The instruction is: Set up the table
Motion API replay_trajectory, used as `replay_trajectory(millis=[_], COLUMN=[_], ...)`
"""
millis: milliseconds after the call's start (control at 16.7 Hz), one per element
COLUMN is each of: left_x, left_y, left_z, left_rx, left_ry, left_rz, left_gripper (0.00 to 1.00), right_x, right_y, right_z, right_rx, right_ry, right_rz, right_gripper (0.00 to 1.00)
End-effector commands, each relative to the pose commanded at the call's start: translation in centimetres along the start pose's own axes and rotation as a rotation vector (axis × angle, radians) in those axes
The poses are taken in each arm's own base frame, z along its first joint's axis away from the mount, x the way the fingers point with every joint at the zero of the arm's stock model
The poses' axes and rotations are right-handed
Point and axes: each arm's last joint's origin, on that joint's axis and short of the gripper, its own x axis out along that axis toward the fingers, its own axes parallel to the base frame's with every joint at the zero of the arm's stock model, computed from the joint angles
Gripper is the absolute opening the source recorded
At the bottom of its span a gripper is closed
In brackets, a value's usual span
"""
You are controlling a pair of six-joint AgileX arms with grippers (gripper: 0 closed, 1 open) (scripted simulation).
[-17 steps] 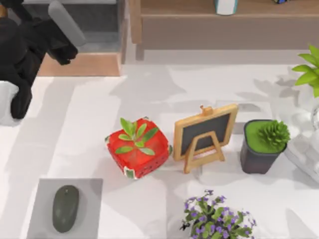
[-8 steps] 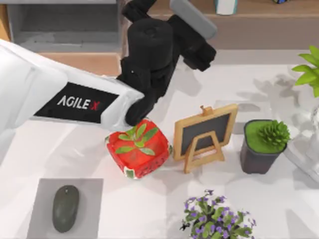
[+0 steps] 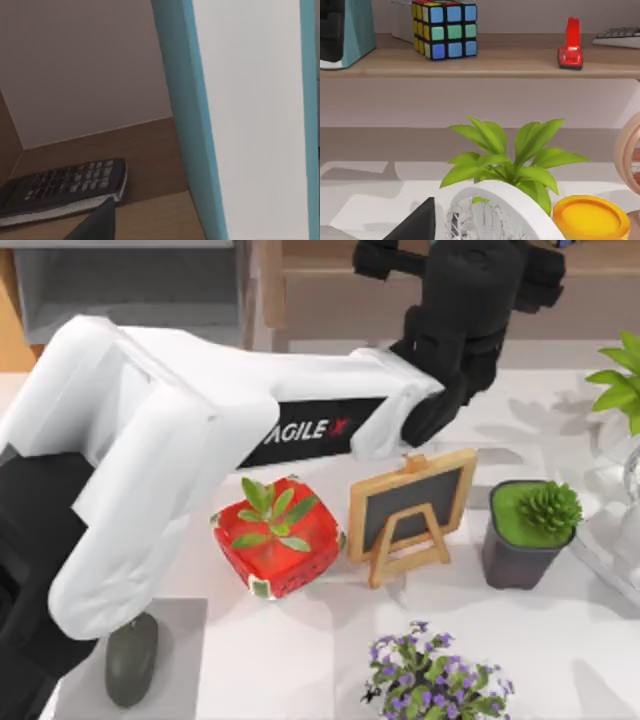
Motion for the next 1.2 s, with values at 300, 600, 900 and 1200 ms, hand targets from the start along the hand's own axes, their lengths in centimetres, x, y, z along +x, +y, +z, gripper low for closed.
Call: replay_trajectory(millis=[300, 600, 900, 1200], left_x=[2.1, 2.6, 2.8, 3.7], left_y=[-1.8, -2.0, -1.9, -1.9], left_z=[1.1, 1.2, 1.3, 1.2], left_rx=[-0.173, -0.204, -0.205, -0.204], left_ry=[-0.007, -0.009, -0.011, -0.010], left_rz=[0.106, 0.128, 0.129, 0.128], left_gripper=[1.00, 1.00, 1.00, 1.00], right_x=[0.0, 0.0, 0.0, 0.0], right_y=[0.0, 0.0, 0.0, 0.0], right_z=[0.0, 0.0, 0.0, 0.0], right_rx=[0.000, 0.000, 0.000, 0.000], right_ry=[0.000, 0.000, 0.000, 0.000], right_rz=[0.000, 0.000, 0.000, 0.000], right_gripper=[1.00, 1.00, 1.00, 1.00])
